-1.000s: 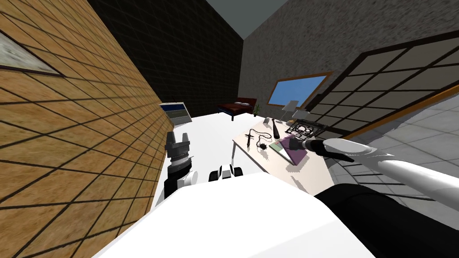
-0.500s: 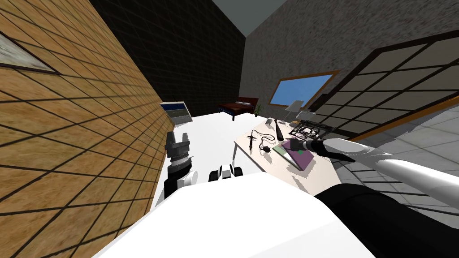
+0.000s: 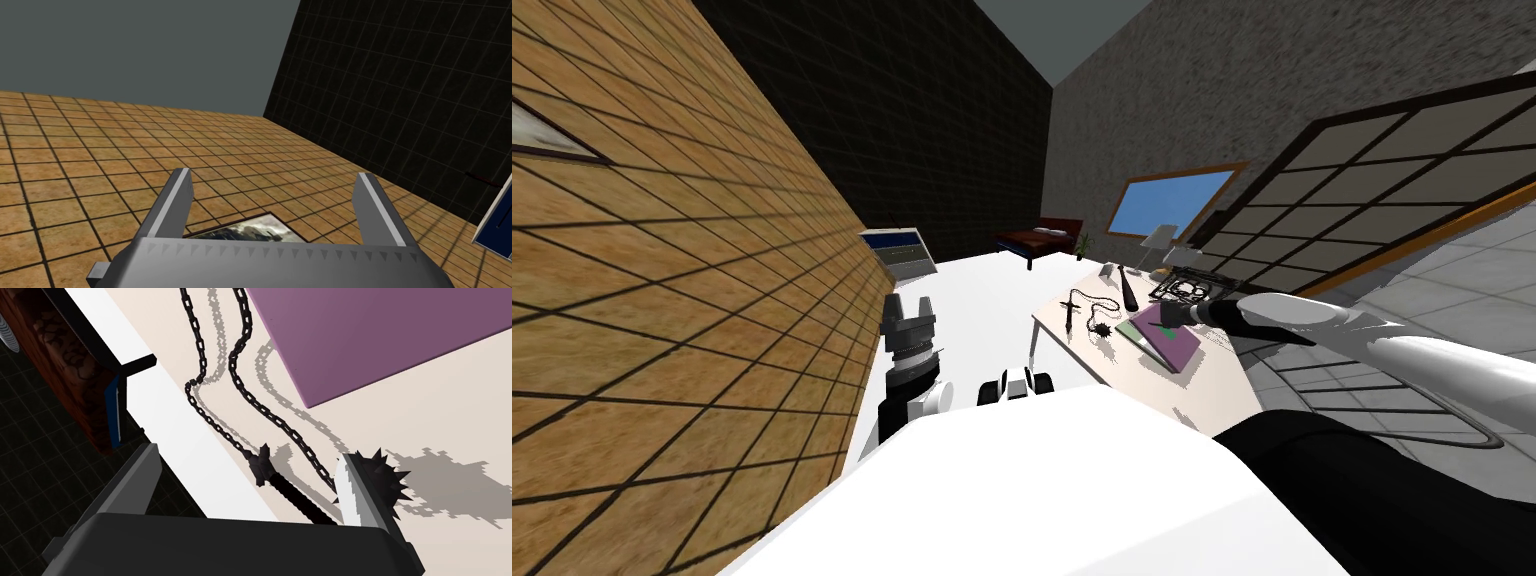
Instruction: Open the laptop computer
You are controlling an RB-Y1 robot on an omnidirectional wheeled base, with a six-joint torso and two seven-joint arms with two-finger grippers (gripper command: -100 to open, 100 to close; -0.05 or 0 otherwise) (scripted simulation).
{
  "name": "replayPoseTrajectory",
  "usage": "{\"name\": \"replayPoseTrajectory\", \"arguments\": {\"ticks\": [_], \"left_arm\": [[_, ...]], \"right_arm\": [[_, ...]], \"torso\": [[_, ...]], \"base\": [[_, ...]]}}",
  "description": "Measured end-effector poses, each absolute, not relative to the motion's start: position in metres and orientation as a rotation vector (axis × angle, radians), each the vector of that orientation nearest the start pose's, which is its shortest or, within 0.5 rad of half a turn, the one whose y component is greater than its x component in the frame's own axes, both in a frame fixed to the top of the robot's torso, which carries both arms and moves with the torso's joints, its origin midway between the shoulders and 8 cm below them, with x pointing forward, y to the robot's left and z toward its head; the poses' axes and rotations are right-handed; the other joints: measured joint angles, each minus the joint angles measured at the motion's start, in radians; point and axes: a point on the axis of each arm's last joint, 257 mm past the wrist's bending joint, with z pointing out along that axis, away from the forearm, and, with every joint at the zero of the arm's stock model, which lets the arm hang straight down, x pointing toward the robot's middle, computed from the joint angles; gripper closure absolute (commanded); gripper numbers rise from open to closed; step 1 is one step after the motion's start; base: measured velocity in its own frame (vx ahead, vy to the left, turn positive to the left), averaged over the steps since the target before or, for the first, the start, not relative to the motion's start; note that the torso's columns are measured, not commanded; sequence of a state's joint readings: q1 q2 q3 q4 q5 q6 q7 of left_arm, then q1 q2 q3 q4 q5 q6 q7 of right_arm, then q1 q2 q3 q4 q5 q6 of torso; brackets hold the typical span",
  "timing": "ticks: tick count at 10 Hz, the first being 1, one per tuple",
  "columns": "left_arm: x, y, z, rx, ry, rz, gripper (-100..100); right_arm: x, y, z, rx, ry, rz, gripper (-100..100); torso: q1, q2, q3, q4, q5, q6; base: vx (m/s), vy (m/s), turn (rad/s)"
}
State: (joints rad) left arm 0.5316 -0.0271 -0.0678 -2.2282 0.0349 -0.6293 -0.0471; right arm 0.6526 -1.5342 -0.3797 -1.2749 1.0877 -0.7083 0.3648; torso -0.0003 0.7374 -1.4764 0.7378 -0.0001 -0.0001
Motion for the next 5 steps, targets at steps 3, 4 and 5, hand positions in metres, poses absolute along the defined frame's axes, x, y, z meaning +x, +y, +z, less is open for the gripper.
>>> {"name": "replayPoseTrajectory", "arguments": {"ticks": [3, 4, 5], "left_arm": [[0.3311, 0.2671, 0.0155, -0.654, 0.541, -1.342, 0], [0.3311, 0.2671, 0.0155, -0.654, 0.541, -1.342, 0], [0.3311, 0.2671, 0.0155, -0.654, 0.541, -1.342, 0]], "right_arm": [[0.3344, -0.6799, -0.158, -1.419, 2.102, -0.664, 0], [0.3344, -0.6799, -0.158, -1.419, 2.102, -0.664, 0], [0.3344, -0.6799, -0.158, -1.419, 2.102, -0.664, 0]], "torso": [[0.0, 0.001, 0.0, 0.0, 0.0, 0.0], [0.0, 0.001, 0.0, 0.0, 0.0, 0.0], [0.0, 0.001, 0.0, 0.0, 0.0, 0.0]], "base": [[0.0, 0.0, 0.0], [0.0, 0.0, 0.0], [0.0, 0.0, 0.0]]}}
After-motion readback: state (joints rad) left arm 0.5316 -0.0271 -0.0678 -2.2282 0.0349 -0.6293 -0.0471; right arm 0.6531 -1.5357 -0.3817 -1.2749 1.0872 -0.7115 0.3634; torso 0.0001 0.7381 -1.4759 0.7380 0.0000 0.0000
